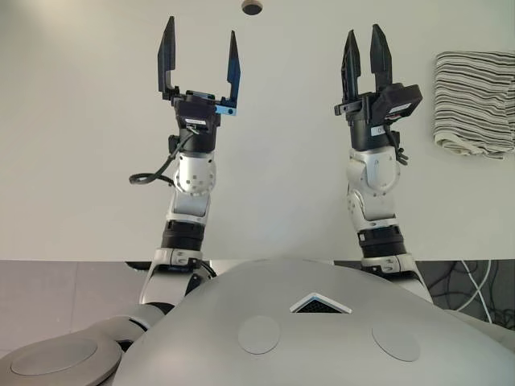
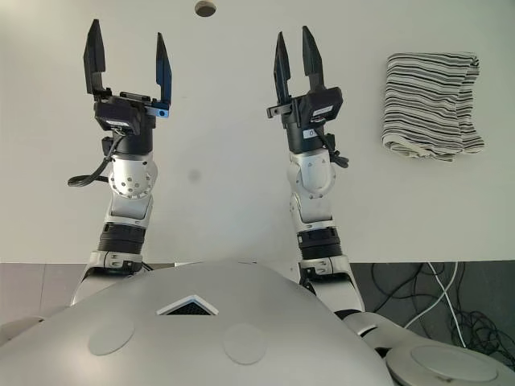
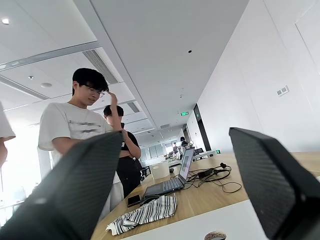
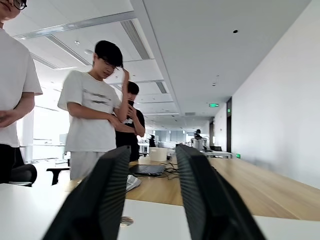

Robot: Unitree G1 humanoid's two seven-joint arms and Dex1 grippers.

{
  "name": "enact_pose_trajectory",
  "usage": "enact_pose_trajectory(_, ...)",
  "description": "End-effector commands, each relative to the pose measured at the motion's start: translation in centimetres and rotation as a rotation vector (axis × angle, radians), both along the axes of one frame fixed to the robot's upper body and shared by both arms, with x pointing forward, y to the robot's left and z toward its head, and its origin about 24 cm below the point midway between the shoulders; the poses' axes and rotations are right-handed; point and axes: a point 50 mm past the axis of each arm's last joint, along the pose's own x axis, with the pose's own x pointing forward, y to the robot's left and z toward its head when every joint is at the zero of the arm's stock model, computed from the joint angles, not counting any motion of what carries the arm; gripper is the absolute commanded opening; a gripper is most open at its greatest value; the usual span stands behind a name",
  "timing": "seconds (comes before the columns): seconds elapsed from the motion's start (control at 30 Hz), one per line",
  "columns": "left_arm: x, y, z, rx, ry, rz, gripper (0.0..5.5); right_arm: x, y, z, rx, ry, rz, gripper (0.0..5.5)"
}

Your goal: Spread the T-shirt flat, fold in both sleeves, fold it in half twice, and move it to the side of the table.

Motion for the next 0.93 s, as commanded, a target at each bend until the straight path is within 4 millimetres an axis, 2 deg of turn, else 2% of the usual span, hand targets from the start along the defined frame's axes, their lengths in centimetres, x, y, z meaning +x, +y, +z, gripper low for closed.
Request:
enact_pose_trajectory(0.03,0.40,-0.39,0.54,-0.018,-0.028,-0.002,3.92,-0.07,0.04,0.23,-0.019,-0.037,0.025,2.52)
enact_pose_trajectory(0.1,0.54,-0.66,0.77,-0.016,-0.037,-0.009,3.92,-0.02,0.03,0.21,-0.023,-0.042,0.016,2.88)
enact_pose_trajectory(0.47,-0.21,-0.86,0.40,-0.062,-0.017,-0.039,3.92,-0.04,-0.10,-0.01,-0.005,-0.031,-0.005,2.88)
enact_pose_trajectory(0.93,0.35,-0.63,0.69,-0.064,-0.022,-0.042,3.92,0.48,-0.09,-0.22,0.002,-0.022,-0.008,2.88)
